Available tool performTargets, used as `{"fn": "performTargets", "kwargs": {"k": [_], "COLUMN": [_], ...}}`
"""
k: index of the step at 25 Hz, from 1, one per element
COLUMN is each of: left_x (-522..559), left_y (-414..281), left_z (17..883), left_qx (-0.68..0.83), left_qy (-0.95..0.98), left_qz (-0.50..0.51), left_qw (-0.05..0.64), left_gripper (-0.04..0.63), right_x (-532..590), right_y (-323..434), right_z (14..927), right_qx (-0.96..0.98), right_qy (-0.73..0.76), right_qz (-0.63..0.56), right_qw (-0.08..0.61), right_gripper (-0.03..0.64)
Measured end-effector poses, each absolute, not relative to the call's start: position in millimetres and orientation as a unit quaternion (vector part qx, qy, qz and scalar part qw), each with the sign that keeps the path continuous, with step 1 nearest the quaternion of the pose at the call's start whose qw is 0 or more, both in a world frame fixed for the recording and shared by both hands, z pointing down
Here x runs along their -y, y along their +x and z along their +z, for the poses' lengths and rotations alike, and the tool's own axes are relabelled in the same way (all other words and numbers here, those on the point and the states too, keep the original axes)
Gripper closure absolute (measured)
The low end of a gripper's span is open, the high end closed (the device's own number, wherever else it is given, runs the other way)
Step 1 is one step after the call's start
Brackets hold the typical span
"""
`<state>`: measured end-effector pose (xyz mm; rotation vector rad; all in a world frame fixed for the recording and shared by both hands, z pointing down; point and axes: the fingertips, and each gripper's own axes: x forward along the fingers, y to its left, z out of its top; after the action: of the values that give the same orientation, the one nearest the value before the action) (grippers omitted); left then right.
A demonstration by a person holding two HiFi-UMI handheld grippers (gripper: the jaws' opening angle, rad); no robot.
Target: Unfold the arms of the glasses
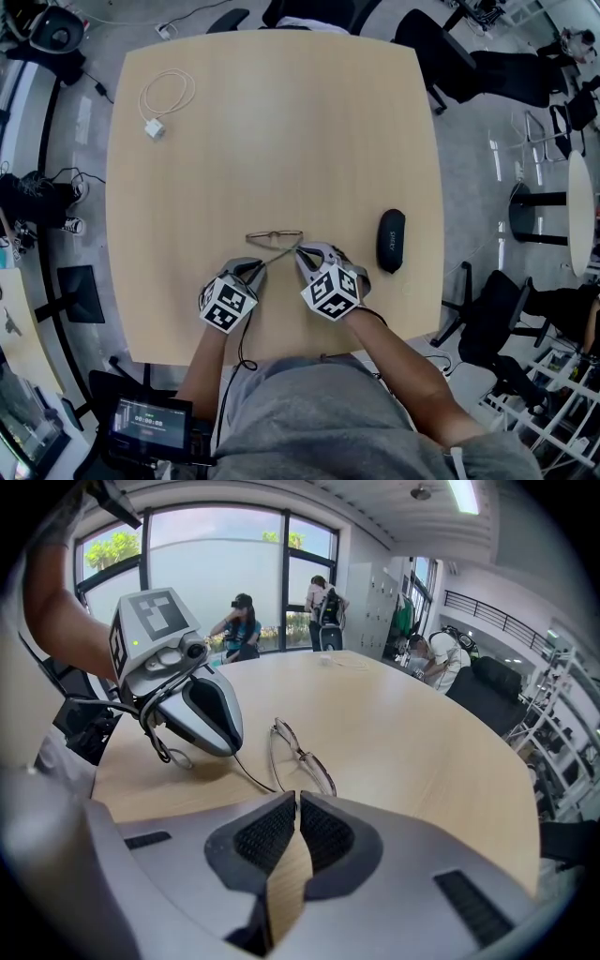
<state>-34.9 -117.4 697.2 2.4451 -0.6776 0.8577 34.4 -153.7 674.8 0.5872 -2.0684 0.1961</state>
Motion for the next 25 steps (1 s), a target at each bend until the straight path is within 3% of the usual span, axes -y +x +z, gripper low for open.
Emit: {"fn": "performTargets", "kwargs": {"k": [25], "left_x": [77], "left_y": [-6], "left_z": [689], "left_qx": [0.248], "left_qy": [0.888], "left_qz": [0.259], "left_qw": [0.288], "left_gripper": [0.569], "right_x": [86], "right_y": [3], "right_z": [676], "right_qx": [0.857], "right_qy": [0.182], "right_qz": [0.07], "right_qw": [0.477], "right_gripper": [0.592]}}
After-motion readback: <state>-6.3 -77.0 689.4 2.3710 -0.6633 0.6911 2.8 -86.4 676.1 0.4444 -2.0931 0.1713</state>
